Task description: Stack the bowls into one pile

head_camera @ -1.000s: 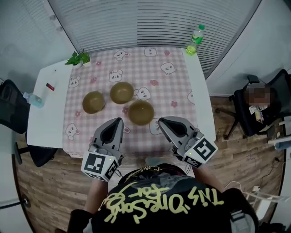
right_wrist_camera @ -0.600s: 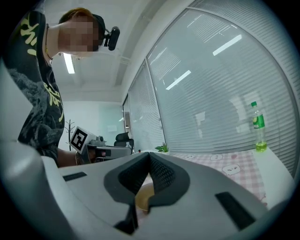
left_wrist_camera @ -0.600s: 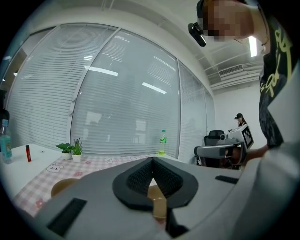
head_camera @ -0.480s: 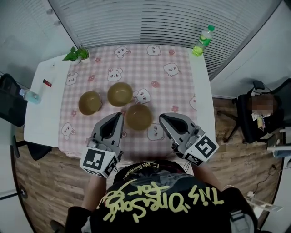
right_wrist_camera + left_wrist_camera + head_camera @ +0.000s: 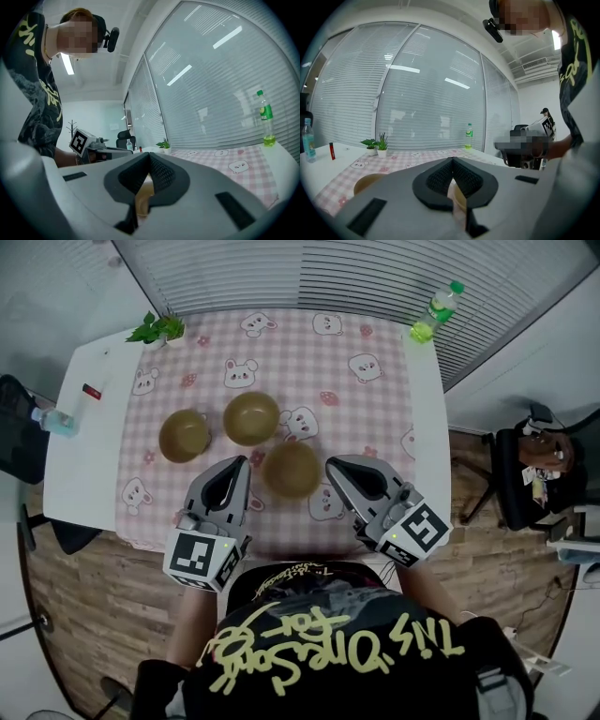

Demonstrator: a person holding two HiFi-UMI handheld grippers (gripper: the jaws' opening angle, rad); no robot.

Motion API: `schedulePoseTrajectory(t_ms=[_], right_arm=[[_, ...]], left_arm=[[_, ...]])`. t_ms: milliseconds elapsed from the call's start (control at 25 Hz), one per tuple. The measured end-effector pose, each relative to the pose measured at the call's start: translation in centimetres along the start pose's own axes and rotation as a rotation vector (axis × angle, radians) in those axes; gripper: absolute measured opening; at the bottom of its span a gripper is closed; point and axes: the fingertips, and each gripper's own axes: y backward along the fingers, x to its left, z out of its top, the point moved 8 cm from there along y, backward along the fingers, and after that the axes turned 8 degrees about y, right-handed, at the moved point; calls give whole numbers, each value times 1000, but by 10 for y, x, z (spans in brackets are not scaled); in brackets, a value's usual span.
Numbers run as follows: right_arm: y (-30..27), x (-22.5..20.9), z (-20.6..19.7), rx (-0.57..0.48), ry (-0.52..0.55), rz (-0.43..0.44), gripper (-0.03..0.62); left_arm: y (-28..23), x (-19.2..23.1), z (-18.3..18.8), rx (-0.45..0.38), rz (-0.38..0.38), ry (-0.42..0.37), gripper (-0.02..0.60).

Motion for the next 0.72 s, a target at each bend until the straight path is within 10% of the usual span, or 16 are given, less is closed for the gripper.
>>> schedulePoseTrajectory(t_ms=[560, 720], right_arm=[[-7, 7, -17, 63, 33, -8, 11], [-12, 12, -29, 121, 46, 70, 142]], left_arm=[[-15, 33, -24, 88, -189, -47, 0], [-19, 37, -30, 89, -228, -39, 97]])
